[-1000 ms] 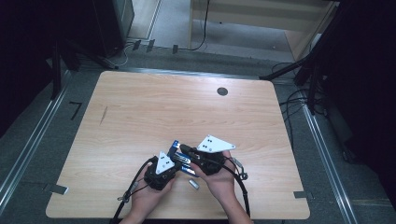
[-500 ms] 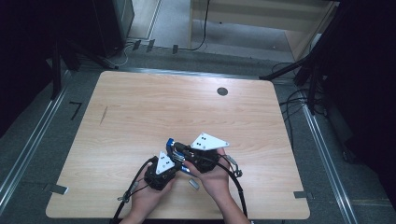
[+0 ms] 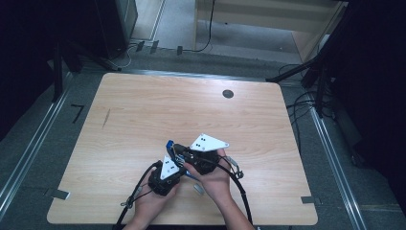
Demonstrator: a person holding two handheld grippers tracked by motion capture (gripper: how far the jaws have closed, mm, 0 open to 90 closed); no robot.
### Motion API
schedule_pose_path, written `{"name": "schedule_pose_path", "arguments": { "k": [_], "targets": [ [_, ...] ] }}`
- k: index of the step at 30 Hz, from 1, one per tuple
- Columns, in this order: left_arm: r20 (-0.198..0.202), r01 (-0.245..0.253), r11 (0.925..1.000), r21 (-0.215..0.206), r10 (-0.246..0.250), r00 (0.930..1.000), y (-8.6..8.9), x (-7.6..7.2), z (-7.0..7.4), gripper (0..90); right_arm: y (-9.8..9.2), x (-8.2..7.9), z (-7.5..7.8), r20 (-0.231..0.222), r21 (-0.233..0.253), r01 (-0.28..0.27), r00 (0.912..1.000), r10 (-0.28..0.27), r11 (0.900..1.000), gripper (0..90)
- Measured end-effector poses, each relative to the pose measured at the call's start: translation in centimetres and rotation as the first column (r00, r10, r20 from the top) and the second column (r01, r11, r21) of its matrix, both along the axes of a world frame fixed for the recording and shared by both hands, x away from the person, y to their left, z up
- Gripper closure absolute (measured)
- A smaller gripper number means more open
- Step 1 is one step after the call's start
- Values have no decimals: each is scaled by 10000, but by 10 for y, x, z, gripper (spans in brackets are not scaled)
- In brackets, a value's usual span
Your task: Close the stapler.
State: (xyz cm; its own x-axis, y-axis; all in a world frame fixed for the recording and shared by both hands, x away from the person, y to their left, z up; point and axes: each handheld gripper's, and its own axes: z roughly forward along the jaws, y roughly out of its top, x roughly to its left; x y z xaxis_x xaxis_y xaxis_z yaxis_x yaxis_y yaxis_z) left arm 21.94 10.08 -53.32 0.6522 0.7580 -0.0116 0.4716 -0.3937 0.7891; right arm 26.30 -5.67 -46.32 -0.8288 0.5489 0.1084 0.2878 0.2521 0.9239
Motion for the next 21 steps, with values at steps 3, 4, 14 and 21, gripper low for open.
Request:
{"name": "schedule_pose_path", "arguments": {
  "k": [3,4,14,21],
  "targets": [
    [7,16,10000,-16,-15,10000,0,0,0,900,2,2,0,3,-40,-59,10000,59,10000,900],
    [10,1,10000,-15,-1,10000,0,0,0,900,3,3,0,17,-51,-110,9999,110,9999,900],
    [4,24,10000,-7,-24,10000,0,0,0,900,6,7,-2,0,106,-309,9995,309,9995,900],
    [-1,31,10000,-32,-31,10000,0,0,0,900,11,11,-3,6,66,-450,9990,450,9990,900]
  ]
}}
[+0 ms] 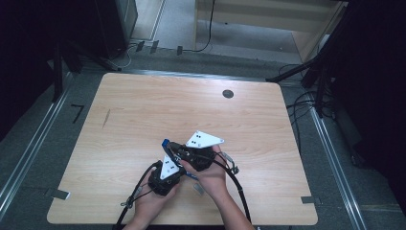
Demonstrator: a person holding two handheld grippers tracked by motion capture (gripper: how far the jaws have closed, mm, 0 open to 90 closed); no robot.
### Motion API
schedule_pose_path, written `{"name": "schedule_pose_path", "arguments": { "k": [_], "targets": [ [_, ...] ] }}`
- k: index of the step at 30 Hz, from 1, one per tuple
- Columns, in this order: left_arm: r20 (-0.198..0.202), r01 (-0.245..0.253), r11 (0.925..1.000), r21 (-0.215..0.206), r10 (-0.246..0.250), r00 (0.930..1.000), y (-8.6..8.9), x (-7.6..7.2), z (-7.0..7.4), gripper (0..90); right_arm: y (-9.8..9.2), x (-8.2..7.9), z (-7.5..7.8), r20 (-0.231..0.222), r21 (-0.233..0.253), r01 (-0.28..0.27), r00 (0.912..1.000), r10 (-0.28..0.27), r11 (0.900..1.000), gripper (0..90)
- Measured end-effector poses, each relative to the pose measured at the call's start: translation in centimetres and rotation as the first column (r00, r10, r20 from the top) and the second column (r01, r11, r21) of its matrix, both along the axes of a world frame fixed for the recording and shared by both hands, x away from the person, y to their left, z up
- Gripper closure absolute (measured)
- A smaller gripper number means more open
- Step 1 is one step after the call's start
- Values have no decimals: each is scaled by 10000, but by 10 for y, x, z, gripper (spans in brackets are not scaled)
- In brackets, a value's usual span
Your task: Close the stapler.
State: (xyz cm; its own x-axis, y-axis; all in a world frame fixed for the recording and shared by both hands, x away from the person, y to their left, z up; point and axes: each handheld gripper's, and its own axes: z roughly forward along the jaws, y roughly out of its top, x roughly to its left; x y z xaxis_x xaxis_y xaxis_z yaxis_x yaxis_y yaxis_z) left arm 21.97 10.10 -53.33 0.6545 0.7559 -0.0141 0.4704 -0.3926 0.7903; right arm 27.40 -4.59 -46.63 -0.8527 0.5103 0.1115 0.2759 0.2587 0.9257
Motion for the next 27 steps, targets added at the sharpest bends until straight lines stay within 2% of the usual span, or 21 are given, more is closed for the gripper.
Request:
{"name": "schedule_pose_path", "arguments": {
  "k": [9,14,19,27],
  "targets": [
    [1,-9,10000,1,9,10000,0,0,0,900,8,6,-1,-61,-98,-184,9998,183,9998,900],
    [-14,46,10000,46,-46,10000,0,0,0,900,15,8,-4,-53,-384,-327,9995,325,9987,900],
    [-13,36,10000,47,-36,10000,0,0,0,900,14,12,-6,-220,-239,-393,9990,388,9989,900],
    [-17,66,10000,61,-66,10000,0,0,0,900,18,13,-10,-304,-409,-423,9987,411,9983,900]
  ]
}}
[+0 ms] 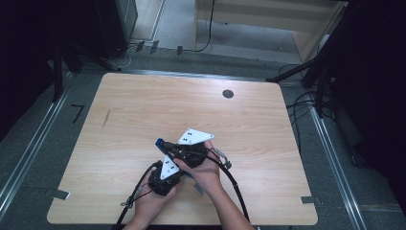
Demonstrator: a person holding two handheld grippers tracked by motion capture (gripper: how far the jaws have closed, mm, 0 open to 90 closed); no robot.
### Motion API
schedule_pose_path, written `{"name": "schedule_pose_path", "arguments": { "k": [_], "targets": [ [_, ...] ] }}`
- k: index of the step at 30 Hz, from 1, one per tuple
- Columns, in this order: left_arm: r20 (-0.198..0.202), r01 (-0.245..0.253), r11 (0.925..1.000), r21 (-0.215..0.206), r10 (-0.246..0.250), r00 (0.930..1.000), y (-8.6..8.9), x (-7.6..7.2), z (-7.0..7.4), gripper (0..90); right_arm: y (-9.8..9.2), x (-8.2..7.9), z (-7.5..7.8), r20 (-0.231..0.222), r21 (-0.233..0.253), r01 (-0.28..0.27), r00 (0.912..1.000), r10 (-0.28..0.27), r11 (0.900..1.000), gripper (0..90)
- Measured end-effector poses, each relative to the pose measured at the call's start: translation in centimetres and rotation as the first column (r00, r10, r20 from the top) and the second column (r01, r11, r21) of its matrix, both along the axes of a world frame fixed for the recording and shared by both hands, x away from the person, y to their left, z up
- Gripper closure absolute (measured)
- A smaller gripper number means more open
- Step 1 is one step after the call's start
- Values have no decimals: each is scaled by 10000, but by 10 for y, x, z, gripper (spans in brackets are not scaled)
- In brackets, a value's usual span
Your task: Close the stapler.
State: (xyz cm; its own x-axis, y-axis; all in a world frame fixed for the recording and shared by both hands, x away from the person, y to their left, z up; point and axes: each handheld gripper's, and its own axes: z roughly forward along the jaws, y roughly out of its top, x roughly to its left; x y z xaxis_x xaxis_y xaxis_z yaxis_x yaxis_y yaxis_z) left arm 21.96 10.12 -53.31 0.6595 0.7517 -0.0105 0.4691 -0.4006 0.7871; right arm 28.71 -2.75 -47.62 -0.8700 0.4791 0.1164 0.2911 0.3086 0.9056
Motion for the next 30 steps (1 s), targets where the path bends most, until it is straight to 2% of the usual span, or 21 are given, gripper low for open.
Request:
{"name": "schedule_pose_path", "arguments": {
  "k": [9,22,30],
  "targets": [
    [-3,-27,10000,-2,27,10000,0,0,0,900,3,3,-6,-95,-215,-78,9999,76,9997,900],
    [-35,3,10000,-7,-3,10000,0,0,0,900,7,10,-17,-540,-375,-260,9983,239,9990,900],
    [-22,-7,10000,22,7,10000,0,0,0,900,12,14,-27,-830,-747,-336,9962,273,9966,900]
  ]
}}
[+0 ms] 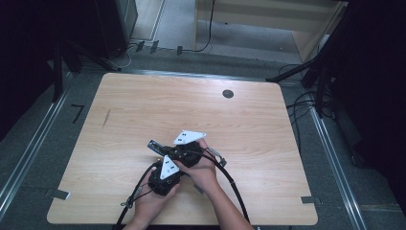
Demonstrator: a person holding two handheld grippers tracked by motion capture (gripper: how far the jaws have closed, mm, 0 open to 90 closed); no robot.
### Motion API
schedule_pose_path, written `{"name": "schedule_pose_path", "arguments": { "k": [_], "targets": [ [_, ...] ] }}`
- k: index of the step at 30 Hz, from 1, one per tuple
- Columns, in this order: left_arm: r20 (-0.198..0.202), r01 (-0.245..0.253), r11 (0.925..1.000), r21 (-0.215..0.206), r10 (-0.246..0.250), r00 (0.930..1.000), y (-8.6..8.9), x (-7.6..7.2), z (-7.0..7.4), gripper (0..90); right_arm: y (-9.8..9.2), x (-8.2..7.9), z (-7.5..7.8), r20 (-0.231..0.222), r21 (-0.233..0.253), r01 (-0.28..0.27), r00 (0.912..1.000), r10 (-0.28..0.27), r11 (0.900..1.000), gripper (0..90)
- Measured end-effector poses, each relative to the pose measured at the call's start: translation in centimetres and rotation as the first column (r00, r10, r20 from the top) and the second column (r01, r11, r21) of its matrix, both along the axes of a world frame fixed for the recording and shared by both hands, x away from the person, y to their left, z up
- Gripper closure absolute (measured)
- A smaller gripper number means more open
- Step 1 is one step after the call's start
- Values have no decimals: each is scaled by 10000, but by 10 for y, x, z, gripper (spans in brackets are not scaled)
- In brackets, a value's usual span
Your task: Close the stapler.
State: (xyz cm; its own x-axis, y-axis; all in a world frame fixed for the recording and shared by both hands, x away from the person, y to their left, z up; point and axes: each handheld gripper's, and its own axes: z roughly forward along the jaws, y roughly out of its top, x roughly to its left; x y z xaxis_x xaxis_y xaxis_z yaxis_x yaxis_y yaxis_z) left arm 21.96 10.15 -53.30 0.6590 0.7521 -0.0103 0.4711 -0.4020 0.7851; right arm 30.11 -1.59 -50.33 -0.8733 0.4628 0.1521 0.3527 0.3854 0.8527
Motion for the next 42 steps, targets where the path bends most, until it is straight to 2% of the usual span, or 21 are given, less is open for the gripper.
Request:
{"name": "schedule_pose_path", "arguments": {
  "k": [5,12,17,28,34,42],
  "targets": [
    [-4,5,10000,-13,-5,10000,0,0,0,900,1,3,-2,-248,-183,-41,9997,36,9998,900],
    [-17,3,10000,-21,-3,10000,0,0,0,900,7,3,-8,-314,-1004,-13,9995,-19,9949,900],
    [-18,15,10000,-23,-15,10000,0,0,0,900,7,5,-9,-538,-876,-47,9985,-1,9961,900],
    [-43,3,10000,-77,-3,10000,0,0,0,900,7,2,-6,-305,-996,7,9995,-37,9950,900],
    [-39,-7,10000,-84,6,10000,0,0,0,900,-2,0,3,-67,-757,238,9997,-244,9968,900],
    [-45,2,10000,-83,-3,10000,0,0,0,900,-16,-2,11,-47,-451,589,9982,-591,9972,900]
  ]
}}
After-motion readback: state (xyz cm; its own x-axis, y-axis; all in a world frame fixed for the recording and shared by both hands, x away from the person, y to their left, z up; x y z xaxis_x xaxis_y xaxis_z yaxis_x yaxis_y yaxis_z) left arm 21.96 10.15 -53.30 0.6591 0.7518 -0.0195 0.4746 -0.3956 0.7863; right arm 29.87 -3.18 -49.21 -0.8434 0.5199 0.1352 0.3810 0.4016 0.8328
